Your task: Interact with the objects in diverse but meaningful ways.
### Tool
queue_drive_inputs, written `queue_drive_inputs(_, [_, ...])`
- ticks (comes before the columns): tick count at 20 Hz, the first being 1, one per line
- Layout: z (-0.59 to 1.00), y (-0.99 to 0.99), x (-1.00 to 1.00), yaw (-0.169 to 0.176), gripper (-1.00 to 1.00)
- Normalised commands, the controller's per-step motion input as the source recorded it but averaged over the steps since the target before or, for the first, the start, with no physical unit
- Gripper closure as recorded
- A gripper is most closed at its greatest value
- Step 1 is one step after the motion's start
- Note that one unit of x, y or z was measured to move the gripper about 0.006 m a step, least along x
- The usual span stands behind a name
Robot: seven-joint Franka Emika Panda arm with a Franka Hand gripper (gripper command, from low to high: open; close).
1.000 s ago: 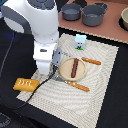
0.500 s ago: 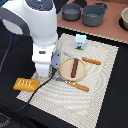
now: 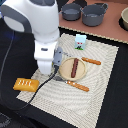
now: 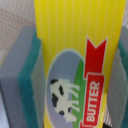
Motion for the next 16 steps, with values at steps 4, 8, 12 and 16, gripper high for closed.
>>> queue_drive_inputs(4, [0.99,-0.05,0.49,0.000,1.00])
queue_drive_inputs(8, [0.77,-0.41,0.83,-0.063,1.00])
queue_drive_inputs(12, [0.71,-0.41,0.83,-0.078,1.00])
queue_drive_inputs(16, [0.61,-0.43,0.81,-0.074,1.00])
